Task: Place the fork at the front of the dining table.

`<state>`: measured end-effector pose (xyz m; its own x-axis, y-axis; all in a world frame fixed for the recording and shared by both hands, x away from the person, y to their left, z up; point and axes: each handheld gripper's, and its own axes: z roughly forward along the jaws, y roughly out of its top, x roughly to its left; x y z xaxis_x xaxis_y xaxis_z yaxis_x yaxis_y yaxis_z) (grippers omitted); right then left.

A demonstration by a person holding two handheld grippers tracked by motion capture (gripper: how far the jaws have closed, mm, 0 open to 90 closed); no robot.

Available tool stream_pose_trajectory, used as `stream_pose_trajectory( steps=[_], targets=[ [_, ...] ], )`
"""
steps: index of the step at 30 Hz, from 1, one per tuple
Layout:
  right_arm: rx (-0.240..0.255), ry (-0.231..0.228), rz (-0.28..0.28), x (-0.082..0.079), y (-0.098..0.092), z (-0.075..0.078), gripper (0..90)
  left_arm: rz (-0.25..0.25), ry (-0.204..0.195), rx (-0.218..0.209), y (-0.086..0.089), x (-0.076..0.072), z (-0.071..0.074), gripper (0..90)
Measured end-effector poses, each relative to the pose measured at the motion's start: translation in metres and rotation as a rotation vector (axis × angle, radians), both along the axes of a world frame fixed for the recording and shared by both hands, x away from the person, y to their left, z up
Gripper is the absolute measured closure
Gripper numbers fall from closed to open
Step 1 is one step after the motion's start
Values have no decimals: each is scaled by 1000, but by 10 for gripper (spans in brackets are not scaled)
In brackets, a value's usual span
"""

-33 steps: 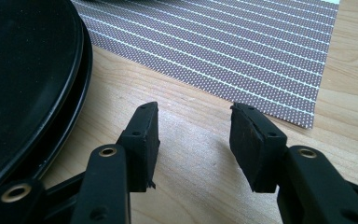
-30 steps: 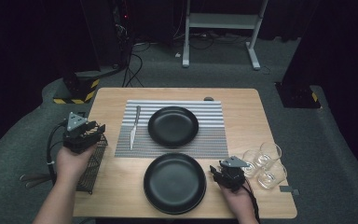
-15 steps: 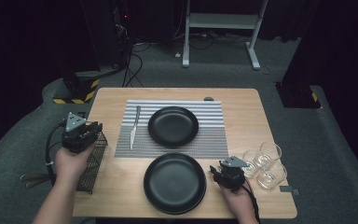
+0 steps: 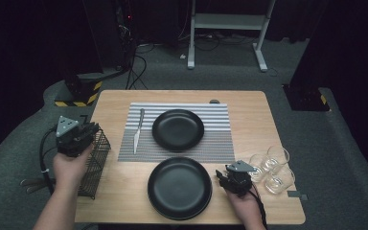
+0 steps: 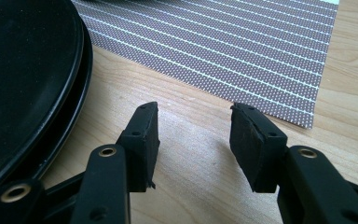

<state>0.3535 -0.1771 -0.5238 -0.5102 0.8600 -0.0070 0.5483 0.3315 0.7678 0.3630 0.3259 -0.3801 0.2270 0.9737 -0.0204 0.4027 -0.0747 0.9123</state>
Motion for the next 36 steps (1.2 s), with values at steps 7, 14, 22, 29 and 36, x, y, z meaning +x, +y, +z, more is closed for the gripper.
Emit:
stream_pose_trajectory(
  steps=[7, 14, 22, 29, 36],
  targets=[
    [3, 2, -2, 0, 0, 0, 522, 6, -17, -31, 4, -2, 1, 808],
    [2, 1, -1, 0, 0, 0, 522, 27, -47, -97, 12, -6, 2, 819],
    [0, 1, -1, 0, 0, 0, 522, 40, -78, -129, 16, -9, 2, 845],
    [1, 1, -2, 0, 0, 0, 522, 47, -77, -118, 16, -9, 2, 847],
    [3, -1, 0, 0, 0, 0, 520, 65, -51, -96, 16, -6, 0, 846]
  ],
)
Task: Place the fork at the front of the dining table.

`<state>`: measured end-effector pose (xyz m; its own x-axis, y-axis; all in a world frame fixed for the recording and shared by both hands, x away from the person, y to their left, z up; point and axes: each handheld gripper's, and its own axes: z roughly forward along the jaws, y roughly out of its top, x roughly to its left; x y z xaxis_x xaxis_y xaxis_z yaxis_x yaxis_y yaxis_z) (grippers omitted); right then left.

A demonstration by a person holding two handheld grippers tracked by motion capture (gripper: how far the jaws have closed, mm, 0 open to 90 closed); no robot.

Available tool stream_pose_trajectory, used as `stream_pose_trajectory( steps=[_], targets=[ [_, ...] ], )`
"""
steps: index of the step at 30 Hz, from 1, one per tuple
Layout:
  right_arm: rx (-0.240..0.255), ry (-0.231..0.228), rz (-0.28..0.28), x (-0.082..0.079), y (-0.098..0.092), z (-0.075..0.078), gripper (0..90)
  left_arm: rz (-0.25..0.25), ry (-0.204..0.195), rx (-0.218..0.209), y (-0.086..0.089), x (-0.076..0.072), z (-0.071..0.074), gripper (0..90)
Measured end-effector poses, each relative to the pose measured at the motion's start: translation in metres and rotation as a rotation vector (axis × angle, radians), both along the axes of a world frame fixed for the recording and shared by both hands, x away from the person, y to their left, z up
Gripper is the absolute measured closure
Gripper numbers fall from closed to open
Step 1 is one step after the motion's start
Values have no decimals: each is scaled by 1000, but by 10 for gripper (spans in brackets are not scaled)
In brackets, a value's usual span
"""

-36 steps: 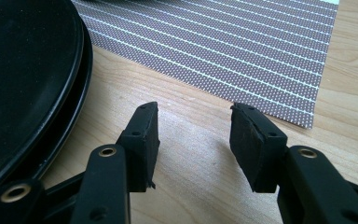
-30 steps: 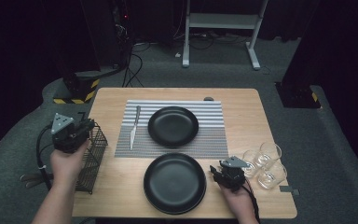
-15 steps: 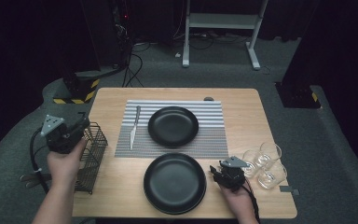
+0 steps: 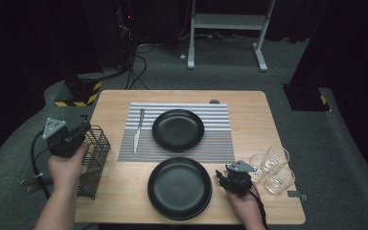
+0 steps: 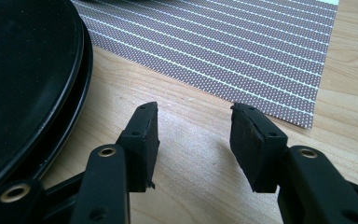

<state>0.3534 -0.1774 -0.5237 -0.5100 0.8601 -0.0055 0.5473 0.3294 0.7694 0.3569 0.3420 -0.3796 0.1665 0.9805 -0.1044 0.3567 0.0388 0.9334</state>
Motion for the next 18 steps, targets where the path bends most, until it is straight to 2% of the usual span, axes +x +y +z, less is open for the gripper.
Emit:
stream_pose_trajectory(
  steps=[8, 15, 18],
  targets=[
    [0, 1, 1, 0, 0, 0, 520, -9, 48, 23, -4, 5, -2, 841],
    [-7, 0, 2, 0, 0, 0, 521, 5, 41, 43, -5, 3, -1, 854],
    [-6, 0, 0, 0, 0, 0, 521, 15, 27, 24, -3, 2, 0, 854]
  ],
)
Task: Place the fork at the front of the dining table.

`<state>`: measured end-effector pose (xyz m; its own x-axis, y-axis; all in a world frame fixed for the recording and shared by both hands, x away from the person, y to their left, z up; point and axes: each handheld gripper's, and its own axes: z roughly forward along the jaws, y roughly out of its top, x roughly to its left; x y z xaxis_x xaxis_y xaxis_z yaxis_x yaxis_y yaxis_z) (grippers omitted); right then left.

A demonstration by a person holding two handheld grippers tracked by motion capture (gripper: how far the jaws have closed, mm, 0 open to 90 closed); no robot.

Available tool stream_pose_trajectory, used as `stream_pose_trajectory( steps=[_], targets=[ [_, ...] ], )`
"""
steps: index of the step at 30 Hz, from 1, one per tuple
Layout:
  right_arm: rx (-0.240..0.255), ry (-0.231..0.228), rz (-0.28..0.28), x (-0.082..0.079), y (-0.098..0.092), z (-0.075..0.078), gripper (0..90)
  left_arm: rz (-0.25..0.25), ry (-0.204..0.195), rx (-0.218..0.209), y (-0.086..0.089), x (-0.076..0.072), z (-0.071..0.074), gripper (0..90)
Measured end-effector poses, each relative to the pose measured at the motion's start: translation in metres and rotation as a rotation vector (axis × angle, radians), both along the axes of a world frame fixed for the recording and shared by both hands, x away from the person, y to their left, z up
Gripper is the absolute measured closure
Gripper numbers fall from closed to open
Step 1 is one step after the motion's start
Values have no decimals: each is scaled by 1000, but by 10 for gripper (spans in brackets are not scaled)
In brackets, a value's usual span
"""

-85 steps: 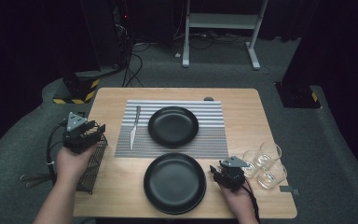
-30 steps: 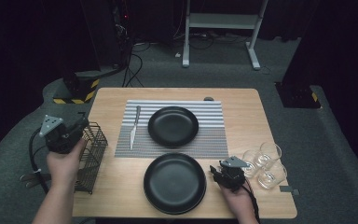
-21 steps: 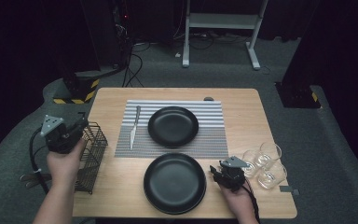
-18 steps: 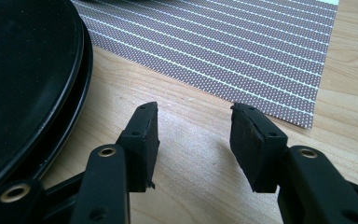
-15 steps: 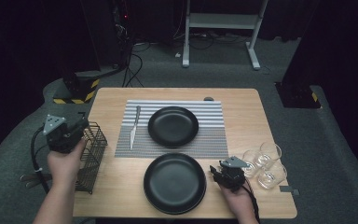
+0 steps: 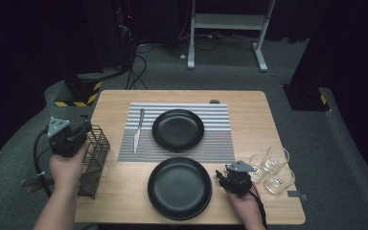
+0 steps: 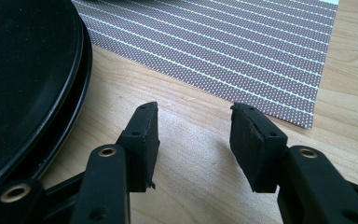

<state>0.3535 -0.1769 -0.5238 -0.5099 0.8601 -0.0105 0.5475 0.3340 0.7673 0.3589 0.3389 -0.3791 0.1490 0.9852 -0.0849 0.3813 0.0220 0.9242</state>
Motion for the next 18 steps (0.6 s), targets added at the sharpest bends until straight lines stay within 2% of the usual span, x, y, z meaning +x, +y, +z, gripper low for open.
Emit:
stream_pose_trajectory(
  steps=[4, 10, 18],
  targets=[
    [0, -1, -1, 0, 0, 0, 513, 22, -31, -28, 4, -3, 1, 860],
    [4, -1, -4, 0, 0, 0, 510, 41, -88, -33, 6, -9, 4, 864],
    [8, -7, 0, 0, -1, 0, 510, 51, -132, -45, 6, -13, 9, 865]
  ],
)
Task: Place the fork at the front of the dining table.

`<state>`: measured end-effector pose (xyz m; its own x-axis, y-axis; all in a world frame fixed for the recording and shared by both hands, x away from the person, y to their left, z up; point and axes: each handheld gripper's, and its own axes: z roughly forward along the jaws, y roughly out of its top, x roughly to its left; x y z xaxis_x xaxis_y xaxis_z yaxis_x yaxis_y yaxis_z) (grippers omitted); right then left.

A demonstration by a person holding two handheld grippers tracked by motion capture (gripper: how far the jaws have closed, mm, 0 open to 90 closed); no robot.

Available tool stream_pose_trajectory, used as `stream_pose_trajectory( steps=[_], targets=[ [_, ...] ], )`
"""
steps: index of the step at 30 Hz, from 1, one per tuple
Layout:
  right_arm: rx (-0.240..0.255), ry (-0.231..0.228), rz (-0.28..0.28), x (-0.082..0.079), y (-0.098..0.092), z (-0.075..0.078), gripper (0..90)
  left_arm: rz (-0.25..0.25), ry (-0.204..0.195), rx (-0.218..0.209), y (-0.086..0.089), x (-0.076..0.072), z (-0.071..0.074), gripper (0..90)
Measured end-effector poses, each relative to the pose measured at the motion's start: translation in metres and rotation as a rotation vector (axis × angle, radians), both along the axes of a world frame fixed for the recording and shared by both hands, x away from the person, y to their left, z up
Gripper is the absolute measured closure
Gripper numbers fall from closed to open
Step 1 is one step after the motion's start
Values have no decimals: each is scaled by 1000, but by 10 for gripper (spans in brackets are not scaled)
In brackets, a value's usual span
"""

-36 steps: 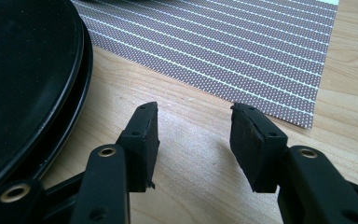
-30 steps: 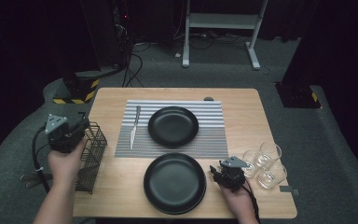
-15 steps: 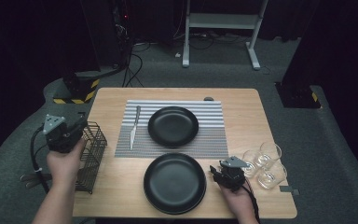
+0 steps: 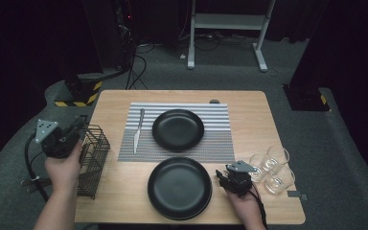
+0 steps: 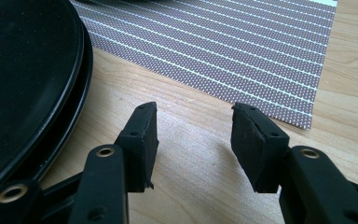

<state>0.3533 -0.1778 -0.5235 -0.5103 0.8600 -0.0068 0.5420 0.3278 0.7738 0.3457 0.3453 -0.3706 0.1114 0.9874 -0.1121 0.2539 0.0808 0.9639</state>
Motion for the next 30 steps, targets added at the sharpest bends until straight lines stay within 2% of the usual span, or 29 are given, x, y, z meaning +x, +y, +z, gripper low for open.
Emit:
stream_pose_trajectory(
  steps=[3, 7, 18, 23, 30],
  targets=[
    [0, -2, 1, 0, 0, 0, 511, 5, -14, 5, -1, -1, 1, 866],
    [2, -2, 0, 0, 0, 0, 509, 6, -35, 35, -4, -4, 6, 866],
    [3, -3, -8, -1, 0, 0, 503, 14, -84, 83, -12, -5, 16, 866],
    [4, -5, -7, -1, 0, 0, 501, 24, -121, 68, -10, -8, 26, 866],
    [6, -7, -7, -1, 0, 0, 499, 29, -174, 84, -15, -13, 38, 867]
  ],
)
